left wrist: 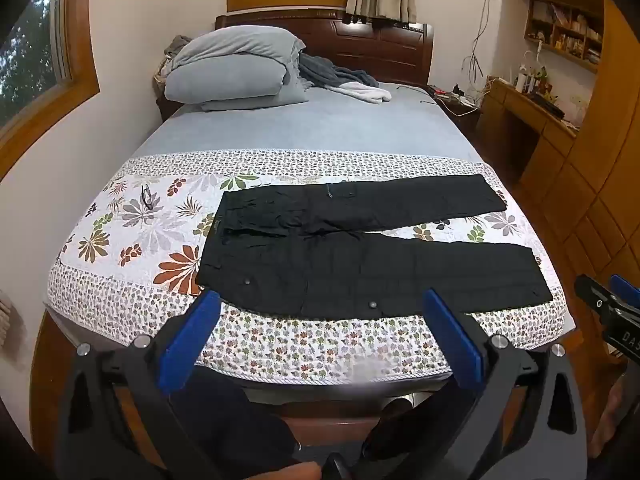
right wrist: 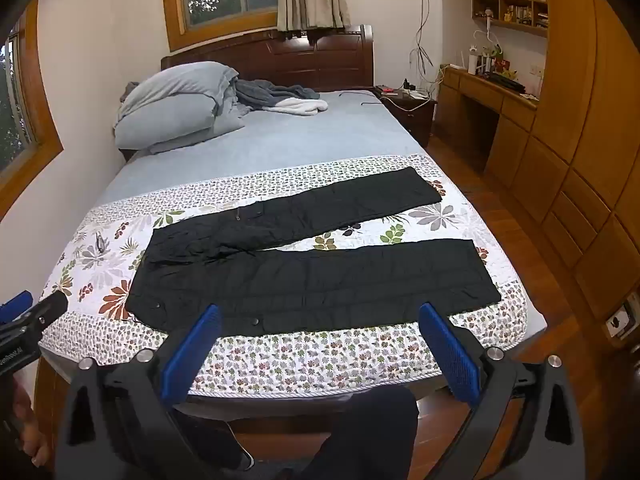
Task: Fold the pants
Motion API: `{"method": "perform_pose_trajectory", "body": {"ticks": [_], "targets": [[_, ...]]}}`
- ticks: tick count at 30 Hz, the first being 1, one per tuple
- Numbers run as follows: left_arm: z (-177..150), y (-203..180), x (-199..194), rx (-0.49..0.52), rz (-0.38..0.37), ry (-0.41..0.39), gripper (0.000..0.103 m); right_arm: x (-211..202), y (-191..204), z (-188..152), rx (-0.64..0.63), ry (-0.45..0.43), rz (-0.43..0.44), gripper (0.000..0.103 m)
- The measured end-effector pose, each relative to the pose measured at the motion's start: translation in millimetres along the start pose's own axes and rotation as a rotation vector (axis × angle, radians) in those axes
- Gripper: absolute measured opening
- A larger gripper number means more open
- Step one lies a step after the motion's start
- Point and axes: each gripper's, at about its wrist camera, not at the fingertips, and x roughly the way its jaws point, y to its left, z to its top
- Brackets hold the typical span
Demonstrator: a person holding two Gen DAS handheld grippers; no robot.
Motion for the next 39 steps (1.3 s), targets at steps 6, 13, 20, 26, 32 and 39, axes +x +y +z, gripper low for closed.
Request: {"method": "perform_pose_trajectory", "body": {"ticks": [6,13,20,26,32,39], "targets": [[-0.3,1.5,-1.0,-0.007,-0.002,-0.004,0.100,-0.8,0.7,-0.4,0.001,0.001,0.003,0.100],[1.9,2.9,1.5,-0.002,0.004,-0.004,0.100,-1.5,1.2,-1.0,0.001,0.003,0.003,0.100],[1.8,1.1,-2.1,-0.003,0.006,-0.007,0.100,-1.8,2.9,-1.5,-0.001,0.002,0.001,0.100],[1.5,1.5,-3.2,-0.001,0.005,-0.007,0.100,-0.9,-0.6,5.8,-0.001,0.005,0.001,0.100],[1.7,4.3,-3.2,-0.001,0.003,-0.008,0.100,3.4,4.1,2.0,0.000,0.006,-0.002,0.100],[1.2,7.1,-4.3,-0.001,0.004,-0.007,0.100,2.7,-0.6,0.2,0.002,0.006,-0.003,0.100]]}}
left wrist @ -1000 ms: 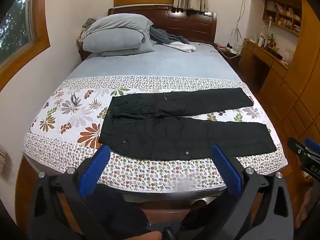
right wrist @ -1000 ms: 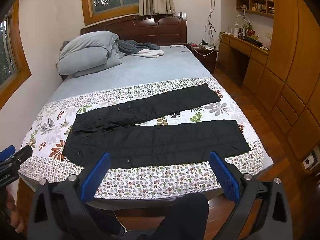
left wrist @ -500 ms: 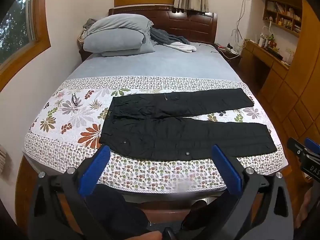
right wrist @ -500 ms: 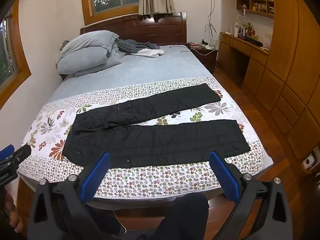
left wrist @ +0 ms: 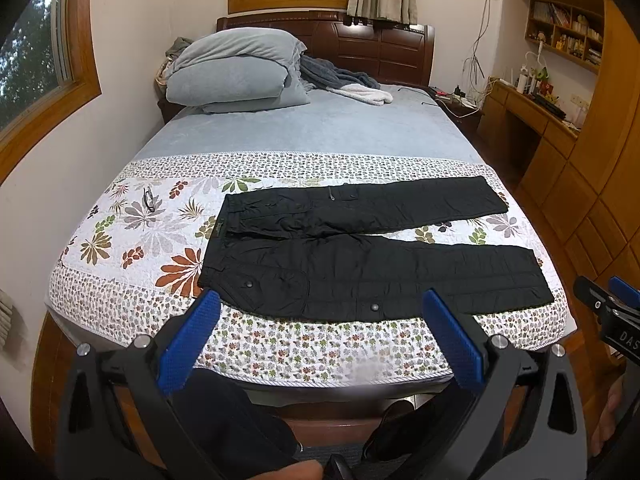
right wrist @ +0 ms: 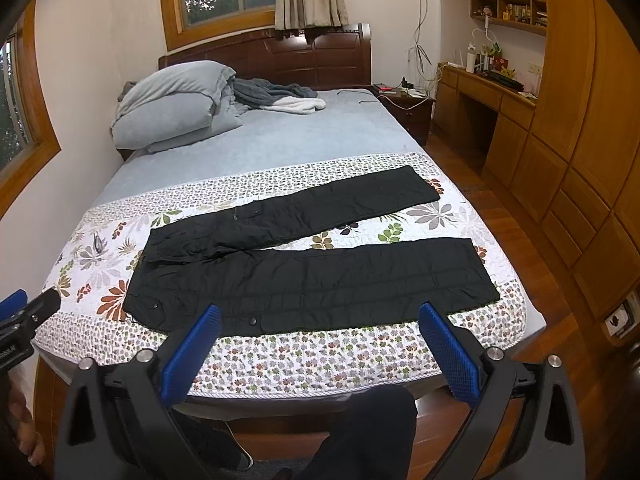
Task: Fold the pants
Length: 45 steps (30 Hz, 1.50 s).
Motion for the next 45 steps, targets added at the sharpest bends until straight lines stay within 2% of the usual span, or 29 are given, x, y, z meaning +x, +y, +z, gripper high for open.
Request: {"method": "perform_pose_trajectory", "body": {"ticks": [45], "targets": [[-1.4,-1.8,0.4,-0.001,0.013,-0.002,0.100,2.5,0.4,-5.2,0.001,0.018,0.001,0.100]]}}
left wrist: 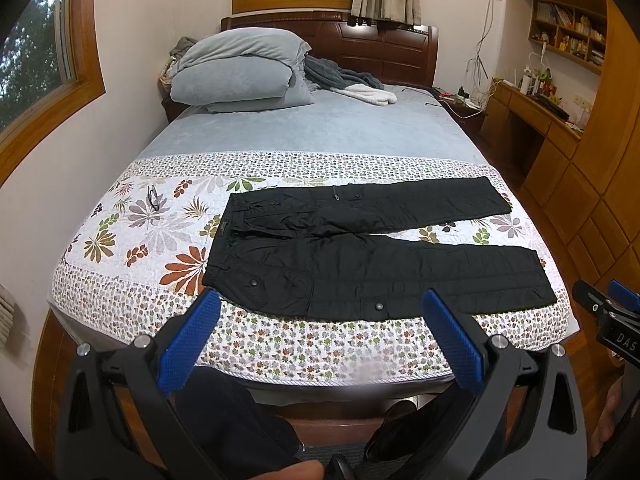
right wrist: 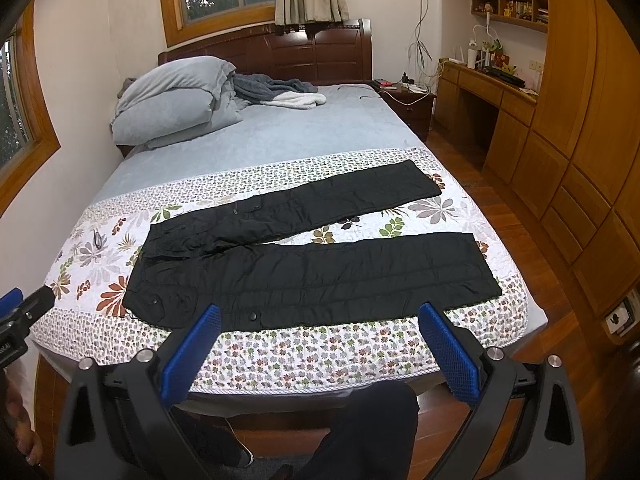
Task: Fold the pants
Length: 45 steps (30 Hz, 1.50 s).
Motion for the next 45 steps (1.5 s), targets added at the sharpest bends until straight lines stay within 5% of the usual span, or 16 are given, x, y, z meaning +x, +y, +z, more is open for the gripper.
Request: {"method": "perform_pose_trajectory", "body": {"ticks": [20,22,25,28,32,35,37,42,45], "targets": [[-10,13,27,-0.015,-0.010,0.040,0.100,13,-3,0,0.004,0.017,-0.011,0.100],[-13,22,46,-0.043,-0.063,0.074,0.100,22,-6,-1,0.005,0.020,-0.001,0.099],[-24,47,94,-0.128,-0.243,0.172,0.100,53,-25,-6,0.060,0.034,0.100,0.100],[-41,82,151,-0.200,-0.399,0.245,0.101,109,-54,-16,0.142,0.153,0.212,0.099],[-61,149,227,-0.395,-0.452,0.348,0.101,178,-108,-35,0.329,0.282,0.264,0.099],[-75,196,289,-0.568,-0.446,0.511,0.100,211,-138,-46,0.406,0.337,0.264,0.099],[-79,222,322,-0.638,-0.492,0.513,0.100,231,-159,-56,0.469,0.365,0.273,0.099],[-90,271,389,-0.782,-0.416,0.526,0.100,264,-183,-75,0.545,0.407,0.265,0.099],[-91,284,413,-0.843,-0.448,0.499,0.100,275,-188,-85,0.572,0.414,0.273,0.099]]}}
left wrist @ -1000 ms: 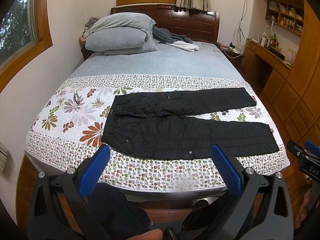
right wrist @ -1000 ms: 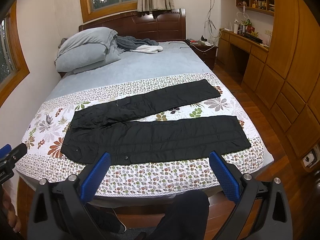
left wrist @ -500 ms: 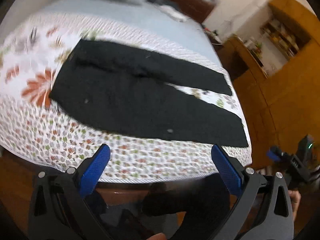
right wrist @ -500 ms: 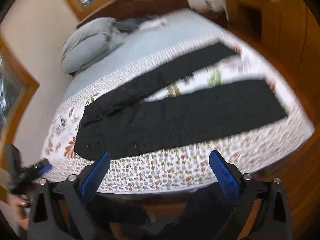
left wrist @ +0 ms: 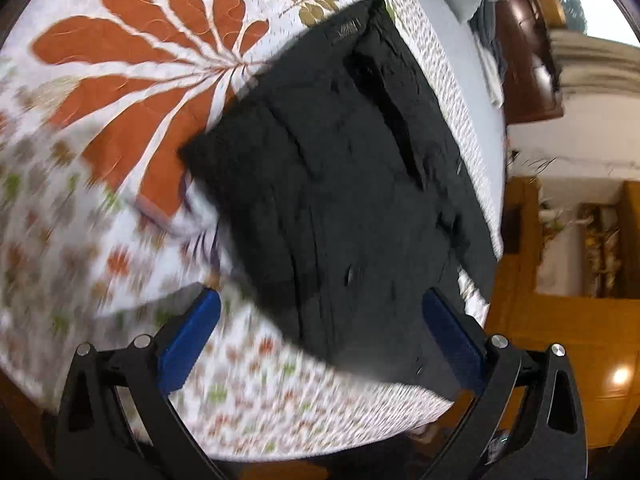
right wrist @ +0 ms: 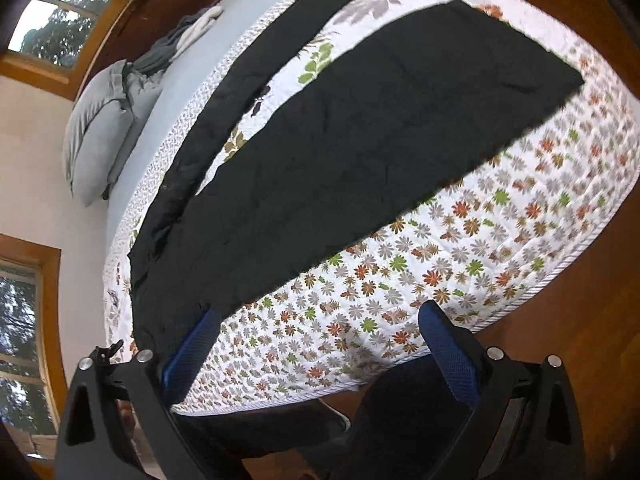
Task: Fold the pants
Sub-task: 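Grasp the waistband of the black pants with the left tool while the right tool grasps beside it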
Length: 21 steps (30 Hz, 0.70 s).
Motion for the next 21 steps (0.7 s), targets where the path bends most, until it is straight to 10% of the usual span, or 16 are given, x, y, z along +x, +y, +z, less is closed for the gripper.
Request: {"method": "perform_pose_trajectory", "body": {"ticks": [7,11,21], "targets": [[30,6,11,-0.061,-0.042,-0.049,0.098,9,-24,9,0.064,-0.009,0.024,0.099],[31,-10,19,0.038,0.147,-0.032,0.050,3,-52,26,0.150,-0.050,0.062,0.099],[23,-28,25,0.102,0.157,-0.088,0.011,-41,-182,63,0.515,-0.312,0.241,0.087]]}}
